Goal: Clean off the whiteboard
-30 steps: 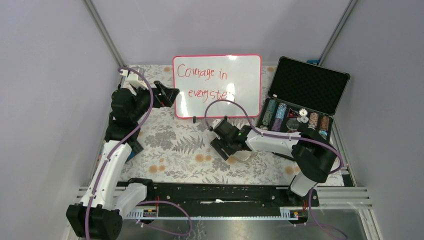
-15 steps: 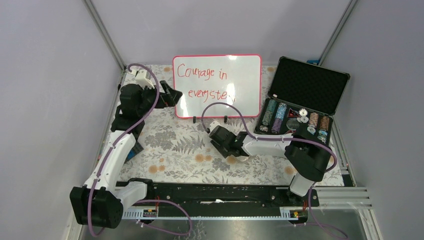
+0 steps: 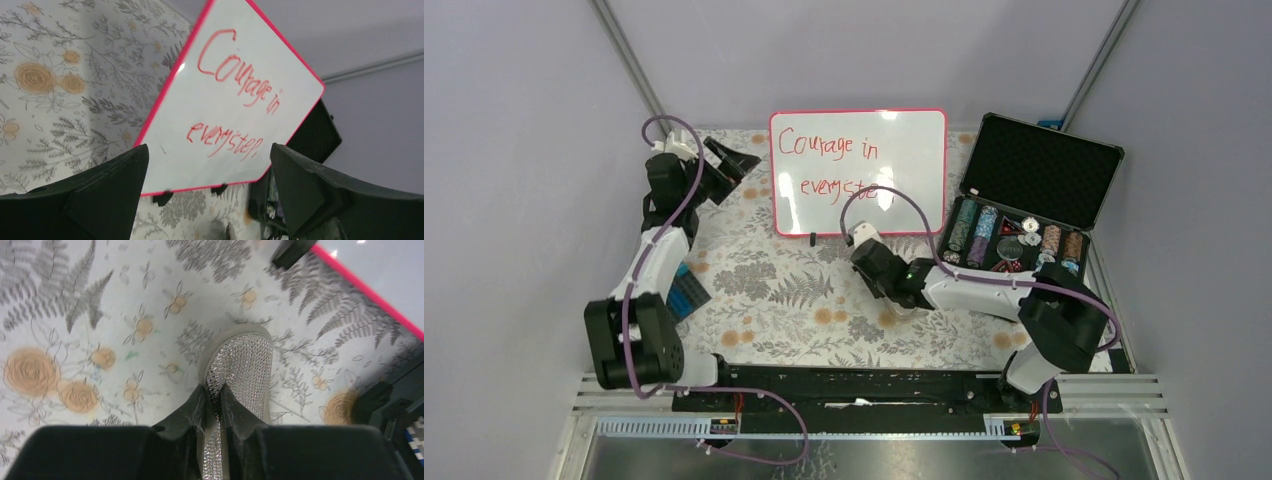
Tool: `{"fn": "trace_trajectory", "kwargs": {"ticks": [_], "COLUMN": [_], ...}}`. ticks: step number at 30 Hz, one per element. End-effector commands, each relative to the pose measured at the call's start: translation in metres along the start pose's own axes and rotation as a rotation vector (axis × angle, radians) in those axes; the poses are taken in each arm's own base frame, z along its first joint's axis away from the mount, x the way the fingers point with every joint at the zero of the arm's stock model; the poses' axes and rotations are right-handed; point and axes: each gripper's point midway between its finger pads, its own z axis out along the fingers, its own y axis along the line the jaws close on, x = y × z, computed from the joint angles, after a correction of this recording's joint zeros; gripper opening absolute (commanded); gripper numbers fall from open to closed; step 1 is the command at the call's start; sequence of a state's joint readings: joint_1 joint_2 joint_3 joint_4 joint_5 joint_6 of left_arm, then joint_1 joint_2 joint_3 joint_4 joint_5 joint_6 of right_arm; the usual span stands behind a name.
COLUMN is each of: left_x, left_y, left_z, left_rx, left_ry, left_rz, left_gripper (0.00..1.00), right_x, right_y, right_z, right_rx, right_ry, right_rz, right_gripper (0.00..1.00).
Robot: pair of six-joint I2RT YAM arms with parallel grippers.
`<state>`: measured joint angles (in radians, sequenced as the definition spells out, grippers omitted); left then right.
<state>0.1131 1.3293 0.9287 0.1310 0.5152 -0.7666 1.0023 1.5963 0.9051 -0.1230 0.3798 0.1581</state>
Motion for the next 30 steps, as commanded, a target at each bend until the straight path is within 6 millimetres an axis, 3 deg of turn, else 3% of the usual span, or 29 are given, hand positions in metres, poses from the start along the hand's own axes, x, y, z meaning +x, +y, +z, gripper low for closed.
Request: {"fn": "trace_trajectory", "kwargs": {"ticks": [1, 3, 6, 12, 16, 21, 26, 30], "left_x": [-0.053, -0.062, -0.065, -0.026, -0.010, 0.002, 0.019, 0.029], "left_y": [-0.024, -0.002, 0.015, 0.045, 0.050, 0.049, 0.042, 0.046], "left_z": [0.024, 0.042, 0.069, 0.089, 0.094, 0.098, 0.105, 0.111], "left_rx": [0.110, 0.037, 0.063, 0.145, 0.200, 0.230, 0.218, 0.174], "left_ry": [-0.086, -0.073, 0.000, 0.105, 0.124, 0.137, 0.172, 0.192], "left_rz": [-0.018, 0.007, 0.068, 0.026, -0.025, -0.077, -0.091, -0.107], "left_gripper": [0.99, 0.99, 0.99, 0.96, 0.88, 0.82, 0.78, 0.72], "right_x": [-0.051, -0.064, -0.079, -0.111, -0.134, -0.149, -0.159, -0.168], "right_y": [-0.028, -0.038, -0.057, -0.107, -0.142, -0.172, -0.189, -0.191], "right_z": [-0.008, -0.011, -0.019, -0.037, -0.041, -0.027, -0.010, 0.002], "right_rx": [0.022, 0.006, 0.015, 0.155, 0.238, 0.308, 0.367, 0.377], "right_ry": [-0.113, -0.131, -0.164, -0.219, -0.247, -0.239, -0.225, -0.220], "right_rz": [0.163, 0.224, 0.283, 0.330, 0.342, 0.376, 0.369, 0.343], "right_gripper": [0.00, 0.00, 0.00, 0.00, 0.00, 0.00, 0.00, 0.00]}}
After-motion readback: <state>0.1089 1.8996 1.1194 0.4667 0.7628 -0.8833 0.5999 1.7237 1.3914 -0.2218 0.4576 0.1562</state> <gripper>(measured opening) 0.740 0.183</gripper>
